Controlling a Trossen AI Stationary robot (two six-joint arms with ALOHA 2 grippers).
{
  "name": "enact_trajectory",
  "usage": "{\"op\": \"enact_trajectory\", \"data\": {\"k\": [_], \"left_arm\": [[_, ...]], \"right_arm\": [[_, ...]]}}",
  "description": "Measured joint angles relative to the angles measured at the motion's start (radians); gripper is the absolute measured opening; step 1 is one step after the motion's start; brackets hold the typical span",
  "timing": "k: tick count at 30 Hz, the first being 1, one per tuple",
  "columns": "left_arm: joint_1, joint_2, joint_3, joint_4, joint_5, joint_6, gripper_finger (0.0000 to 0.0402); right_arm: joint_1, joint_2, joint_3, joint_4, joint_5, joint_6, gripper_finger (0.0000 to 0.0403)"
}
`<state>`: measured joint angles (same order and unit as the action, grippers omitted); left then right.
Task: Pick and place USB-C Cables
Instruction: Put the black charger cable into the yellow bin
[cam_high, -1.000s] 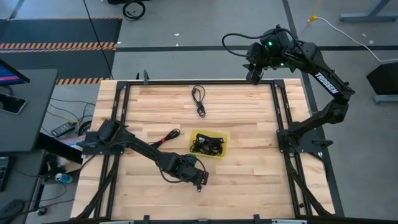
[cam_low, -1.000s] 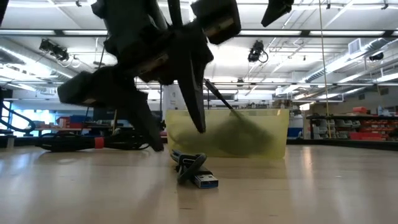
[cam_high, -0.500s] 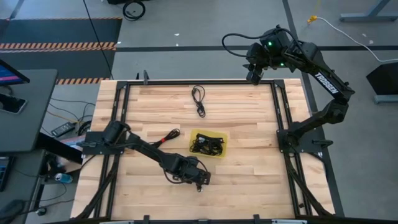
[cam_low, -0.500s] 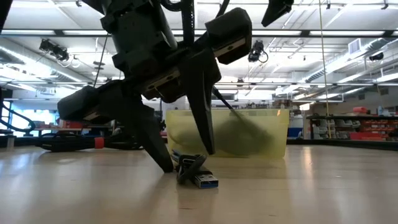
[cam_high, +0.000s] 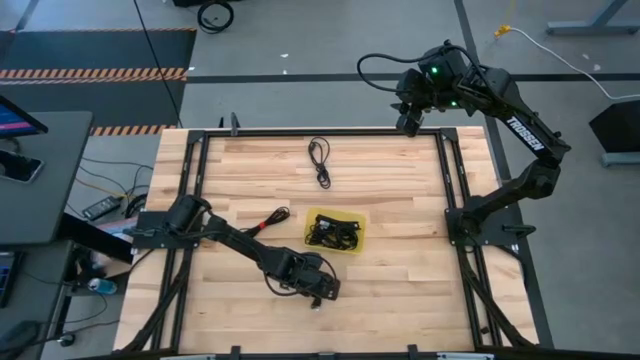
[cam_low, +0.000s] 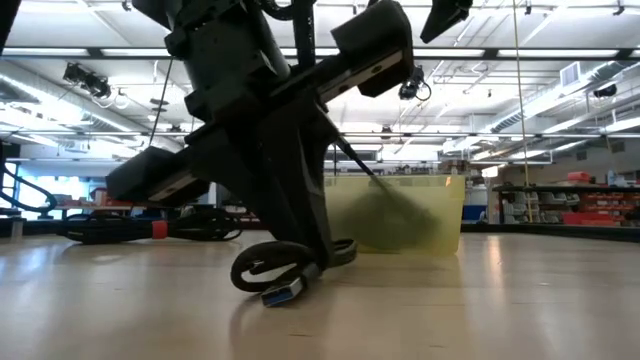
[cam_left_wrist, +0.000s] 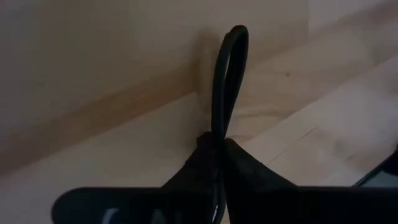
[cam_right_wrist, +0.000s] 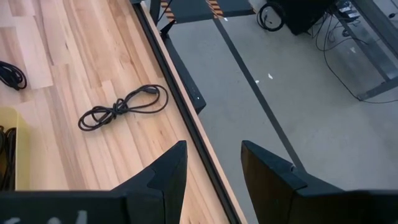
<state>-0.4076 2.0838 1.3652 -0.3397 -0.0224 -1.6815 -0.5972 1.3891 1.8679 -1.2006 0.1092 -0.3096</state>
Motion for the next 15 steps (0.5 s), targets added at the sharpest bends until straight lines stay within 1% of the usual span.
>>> {"op": "enact_trajectory", "data": {"k": [2,4,6,9,11,14,15], "left_arm": [[0.000,0.000,0.026,-0.015,-0.006,0.026,0.0014],[-0.007,-0.004,0.083,-0.068,-0.036,0.076,0.0013],[-0.009,-0.010,0.191,-0.126,-0.067,0.144,0.0012],[-0.021,-0.016,0.409,-0.323,-0.103,0.277,0.0012],[-0.023,-0.016,0.551,-0.448,-0.189,0.357,0.0012],[-0.038,-0.016,0.787,-0.693,-0.384,0.474,0.0012],[-0.038,-0.019,0.860,-0.787,-0.432,0.515,0.0012]], "right_arm": [[0.000,0.000,0.000,-0.004,0.000,0.000,0.0158],[0.000,0.000,0.000,-0.006,0.000,0.000,0.0158],[0.000,0.000,0.000,-0.005,0.000,0.000,0.0158],[0.000,0.000,0.000,-0.006,0.000,0.000,0.0158],[0.000,0.000,0.000,-0.006,0.000,0.000,0.0158],[0.000,0.000,0.000,-0.006,0.000,0.000,0.0158],[0.000,0.000,0.000,-0.006,0.000,0.002,0.0158]]}}
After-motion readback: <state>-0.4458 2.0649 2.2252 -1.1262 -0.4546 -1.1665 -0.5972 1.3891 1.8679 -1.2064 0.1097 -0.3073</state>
